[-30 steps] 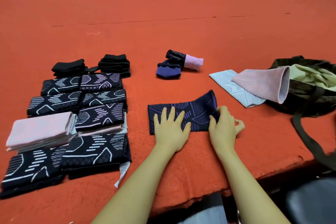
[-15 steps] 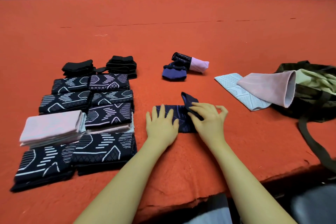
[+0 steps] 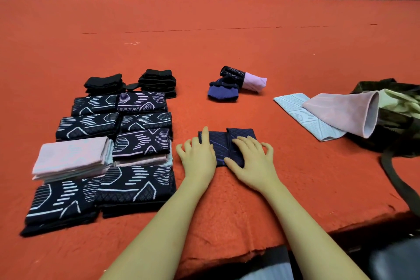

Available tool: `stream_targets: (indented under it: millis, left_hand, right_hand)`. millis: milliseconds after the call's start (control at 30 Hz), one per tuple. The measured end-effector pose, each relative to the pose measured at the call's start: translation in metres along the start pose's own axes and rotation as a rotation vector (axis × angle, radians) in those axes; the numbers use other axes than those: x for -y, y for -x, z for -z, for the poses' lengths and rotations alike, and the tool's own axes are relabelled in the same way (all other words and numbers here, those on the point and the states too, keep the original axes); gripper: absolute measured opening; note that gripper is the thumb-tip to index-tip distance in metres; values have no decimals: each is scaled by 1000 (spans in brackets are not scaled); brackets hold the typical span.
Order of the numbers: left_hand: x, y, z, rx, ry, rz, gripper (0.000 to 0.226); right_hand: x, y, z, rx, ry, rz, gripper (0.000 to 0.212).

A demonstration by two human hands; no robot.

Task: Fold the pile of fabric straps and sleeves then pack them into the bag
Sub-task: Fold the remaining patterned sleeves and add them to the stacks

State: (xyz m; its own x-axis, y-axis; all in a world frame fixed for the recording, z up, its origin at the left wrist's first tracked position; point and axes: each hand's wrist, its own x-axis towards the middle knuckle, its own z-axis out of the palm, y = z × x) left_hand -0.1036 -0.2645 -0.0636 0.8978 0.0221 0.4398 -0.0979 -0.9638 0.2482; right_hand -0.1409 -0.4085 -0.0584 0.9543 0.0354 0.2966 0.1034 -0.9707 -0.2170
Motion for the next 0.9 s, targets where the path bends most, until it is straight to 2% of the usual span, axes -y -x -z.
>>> stream_targets:
  millis: [33,133,267,367,433,567,667,767,833,900]
  left_hand:
    - [-2,0,3,-6,26,18,67]
    - [-6,-2,2,-7,-1,124,71]
    - [-4,1,-6,-38,-148,186,45]
    - [1,2,-11,-58,-145,133,37]
    - [0,1,-13,-79,-88,47,37]
    - [-3,1,-8,-125,56,-13,63]
    - [-3,1,-4,-192,140,-39,76]
    - [-6,-4,8,-240,246,-35,66]
    - [-15,-11,22,-207,372,2,60]
    - [-29,-17,34,-140,524,46,56]
  right_hand:
    - [0,0,0,55,49,3,80]
    - [1,-2,1,127,142,10,87]
    - [1,0,0,84,130,-41,86]
    - [2,1,-2,73,136,-42,84]
    - [3,2,-1,79,134,-37,84]
    - [3,2,3,107,41,-48,87]
    - [0,1,3,106,3,-61,70]
    - [-3,1,-4,-3,6,-72,60]
    - [-4,0,-6,-71,-3,-78,57]
    - [-4,0,-6,-54,-28,-76,63]
